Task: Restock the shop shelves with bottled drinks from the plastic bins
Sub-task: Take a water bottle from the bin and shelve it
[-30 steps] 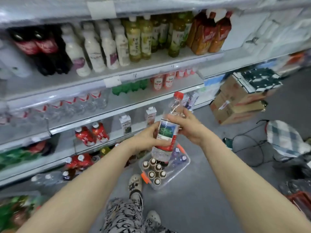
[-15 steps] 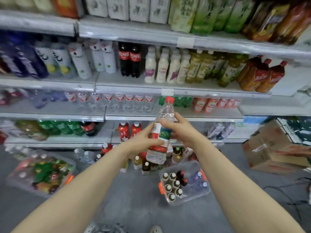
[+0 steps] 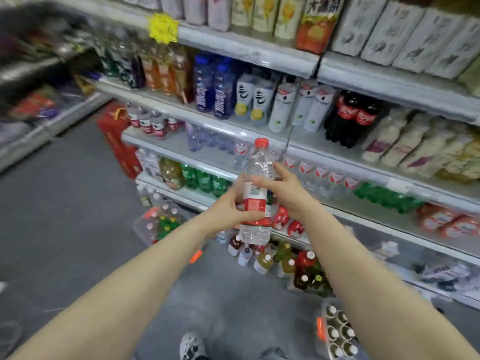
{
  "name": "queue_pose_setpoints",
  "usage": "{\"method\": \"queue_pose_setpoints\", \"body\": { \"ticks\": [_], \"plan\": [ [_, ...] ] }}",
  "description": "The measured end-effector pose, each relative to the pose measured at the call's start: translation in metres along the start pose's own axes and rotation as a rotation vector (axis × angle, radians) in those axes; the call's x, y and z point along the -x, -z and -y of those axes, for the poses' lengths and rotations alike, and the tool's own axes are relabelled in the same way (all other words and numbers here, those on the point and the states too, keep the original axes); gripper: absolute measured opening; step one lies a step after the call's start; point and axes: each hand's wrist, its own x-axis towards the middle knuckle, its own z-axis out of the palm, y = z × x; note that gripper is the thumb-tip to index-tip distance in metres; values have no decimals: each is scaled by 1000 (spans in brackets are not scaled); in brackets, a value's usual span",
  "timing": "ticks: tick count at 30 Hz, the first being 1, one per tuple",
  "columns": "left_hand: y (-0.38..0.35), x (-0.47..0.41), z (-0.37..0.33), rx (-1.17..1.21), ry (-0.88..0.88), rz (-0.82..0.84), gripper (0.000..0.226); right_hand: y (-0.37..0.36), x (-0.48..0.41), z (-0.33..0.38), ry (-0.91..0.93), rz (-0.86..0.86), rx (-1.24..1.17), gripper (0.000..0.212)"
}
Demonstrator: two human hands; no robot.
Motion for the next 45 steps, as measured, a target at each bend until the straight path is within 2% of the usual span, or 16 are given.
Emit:
{"method": "queue_pose_setpoints", "body": {
  "ticks": [2,4,7,9,11,12,17,20,27,33,36,39,42,45],
  "plan": [
    [43,12,4,9,-7,-40,105,-42,-16,12,-7,33,-43,88],
    [84,23,7,43,23,-60,102,-78,-32,24,-13,92,-54,93],
    [133,31,15,153,71,-68,97,-123,-52,43,1,207,-37,72],
    [163,32,23,177,63,-108,97,-150,-70,52,-14,240,-24,74],
    [190,31,28,148,46,-176,97,-176,-92,58,-21,298,-12,90],
    [203,29,31,131,42,-216,97,-188,-102,63,-16,310,-1,91],
    [264,3,38,31,-13,-330,109,-245,-159,82,104,330,208,81],
    [305,-15,36,-5,9,-336,114,-271,-201,99,104,350,221,70],
    [396,-37,32,53,82,-273,107,-323,-276,124,38,457,148,74],
    [457,-56,52,54,65,-227,111,-363,-314,129,-48,415,147,50],
    [487,-70,69,11,33,-214,112,-388,-326,124,-77,333,133,51],
    [517,-82,85,-53,25,-144,113,-417,-332,114,-79,205,112,25],
    [549,-92,102,-66,2,-47,115,-450,-337,104,-124,39,84,31],
    [572,-106,122,-73,24,26,113,-474,-348,86,-181,-49,34,46]
  ]
}}
